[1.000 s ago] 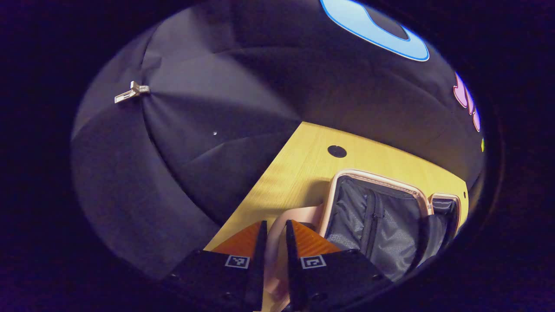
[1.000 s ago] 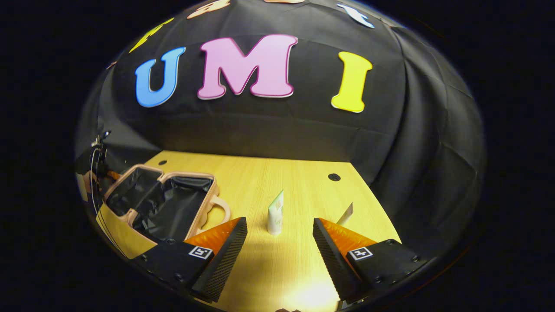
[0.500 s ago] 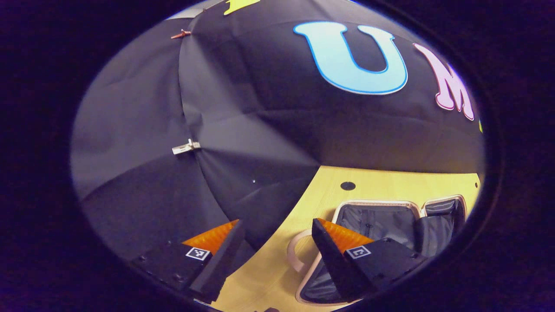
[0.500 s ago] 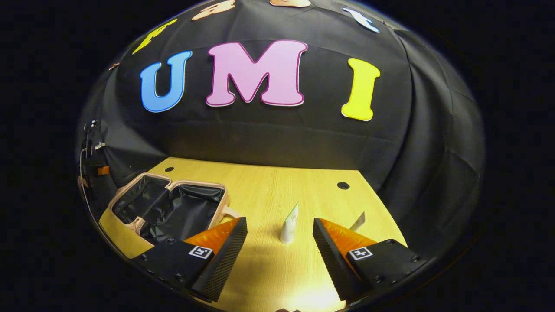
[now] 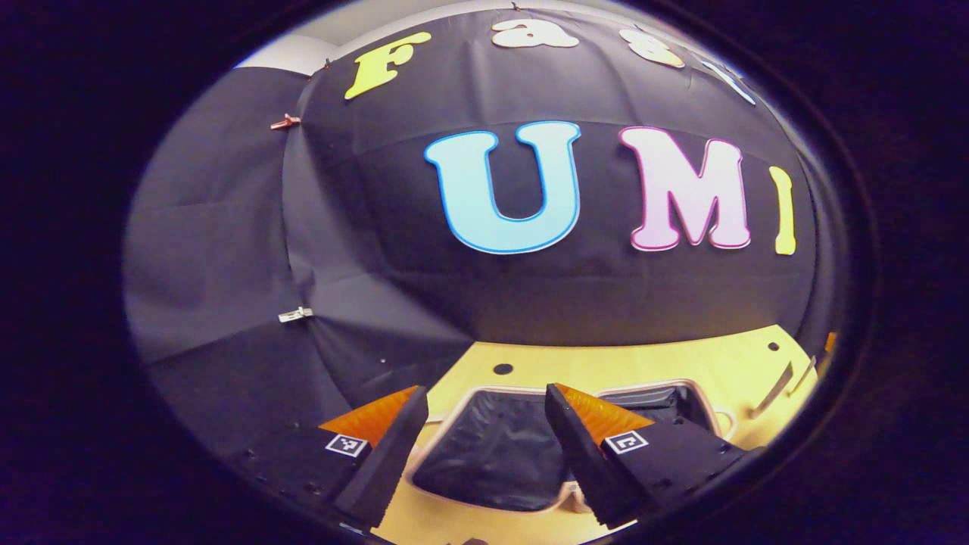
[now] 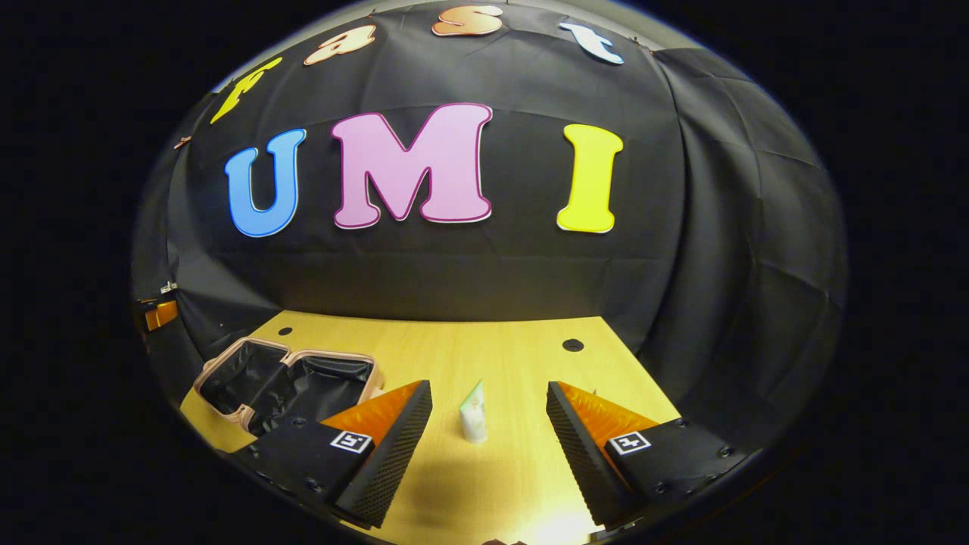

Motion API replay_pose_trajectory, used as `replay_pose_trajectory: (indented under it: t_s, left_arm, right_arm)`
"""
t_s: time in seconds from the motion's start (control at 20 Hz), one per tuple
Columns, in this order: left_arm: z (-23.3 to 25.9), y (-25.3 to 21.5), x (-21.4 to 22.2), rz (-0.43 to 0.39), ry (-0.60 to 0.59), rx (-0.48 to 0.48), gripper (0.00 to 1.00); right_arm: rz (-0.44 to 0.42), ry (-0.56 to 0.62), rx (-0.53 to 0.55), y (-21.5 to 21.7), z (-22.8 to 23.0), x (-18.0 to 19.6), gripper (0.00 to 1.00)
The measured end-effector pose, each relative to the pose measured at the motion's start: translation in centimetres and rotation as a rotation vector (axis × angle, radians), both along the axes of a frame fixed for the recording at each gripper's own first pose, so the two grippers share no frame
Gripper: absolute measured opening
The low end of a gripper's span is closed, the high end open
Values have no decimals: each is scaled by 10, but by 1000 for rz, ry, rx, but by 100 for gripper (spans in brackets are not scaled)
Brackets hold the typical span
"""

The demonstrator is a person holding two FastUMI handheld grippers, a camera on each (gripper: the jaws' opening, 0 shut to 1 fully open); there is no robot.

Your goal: First open the suitcase, pack the skin care products into it, and then close the suitcase.

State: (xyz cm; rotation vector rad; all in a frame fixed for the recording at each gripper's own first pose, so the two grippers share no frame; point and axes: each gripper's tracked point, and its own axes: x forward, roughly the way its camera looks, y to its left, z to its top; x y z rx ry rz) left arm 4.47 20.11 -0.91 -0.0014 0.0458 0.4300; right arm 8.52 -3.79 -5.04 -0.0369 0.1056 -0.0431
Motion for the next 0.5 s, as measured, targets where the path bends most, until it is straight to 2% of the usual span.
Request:
replay_pose_trajectory:
  t_s: [0.25,0.4,0.5]
  left_arm:
    - [-32,-153,55,-277,-8,-73,97]
    - [-54,-227,83,-424,18,-126,98]
    - [-76,-279,99,-518,41,-119,98]
  right_arm:
    - [-29,-2,-6,-41,-7,2,97]
    - [-87,20,41,-70,-21,10,97]
    - [-116,37,68,-87,-33,14,97]
